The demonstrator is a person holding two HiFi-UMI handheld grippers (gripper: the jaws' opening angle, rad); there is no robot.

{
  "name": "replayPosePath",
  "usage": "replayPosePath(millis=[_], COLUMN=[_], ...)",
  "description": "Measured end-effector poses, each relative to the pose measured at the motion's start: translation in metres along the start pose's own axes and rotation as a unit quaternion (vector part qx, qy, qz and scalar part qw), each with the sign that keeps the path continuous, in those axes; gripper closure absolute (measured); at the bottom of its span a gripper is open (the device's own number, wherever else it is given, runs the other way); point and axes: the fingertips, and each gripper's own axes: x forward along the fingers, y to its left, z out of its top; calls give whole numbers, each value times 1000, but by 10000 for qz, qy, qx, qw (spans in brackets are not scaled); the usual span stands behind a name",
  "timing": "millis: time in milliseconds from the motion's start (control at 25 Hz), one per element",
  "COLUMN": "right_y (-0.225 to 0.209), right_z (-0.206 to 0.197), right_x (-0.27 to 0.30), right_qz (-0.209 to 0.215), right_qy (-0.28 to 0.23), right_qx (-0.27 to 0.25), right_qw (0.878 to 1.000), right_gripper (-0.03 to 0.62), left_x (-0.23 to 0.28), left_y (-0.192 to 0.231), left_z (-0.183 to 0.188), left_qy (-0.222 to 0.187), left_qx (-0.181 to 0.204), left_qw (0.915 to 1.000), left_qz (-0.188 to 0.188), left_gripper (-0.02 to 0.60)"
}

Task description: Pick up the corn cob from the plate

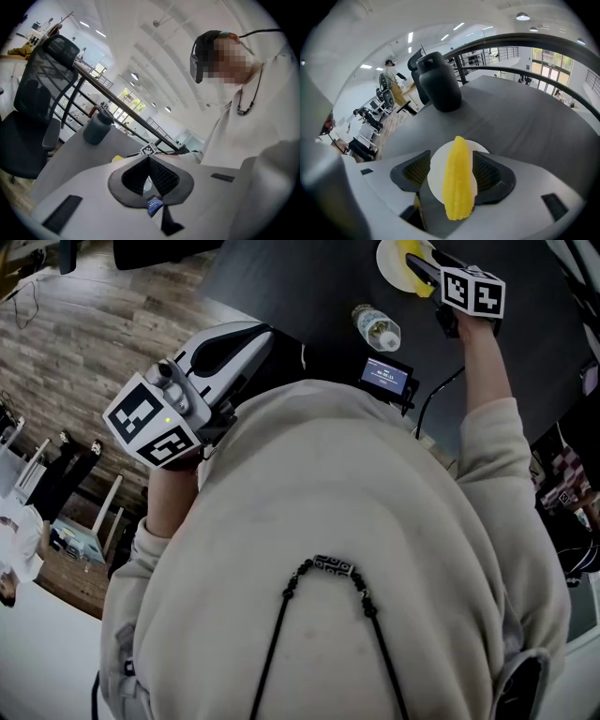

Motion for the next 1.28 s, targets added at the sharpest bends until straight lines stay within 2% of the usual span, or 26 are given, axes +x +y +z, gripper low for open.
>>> replayPosePath(millis=[200, 760, 1000, 1280], right_y=[-13, -19, -16, -15], right_z=[-20, -36, -44, -43], right_x=[16, 40, 45, 34], right_qz=[-97, -81, -109, -112], right_qy=[258, 613, 887, 730], right_qx=[179, 198, -166, 35], right_qw=[9995, 9979, 9959, 9973], right_gripper=[322, 322, 350, 352], left_x=[-7, -12, -10, -7], left_y=[5, 8, 6, 2], left_z=[-5, -9, -10, -7], left_qy=[-50, -98, -91, -87], left_qx=[-95, -181, -169, -76], left_qw=[9999, 9996, 9997, 9999], left_qz=[106, 196, 179, 110], left_gripper=[581, 581, 581, 581])
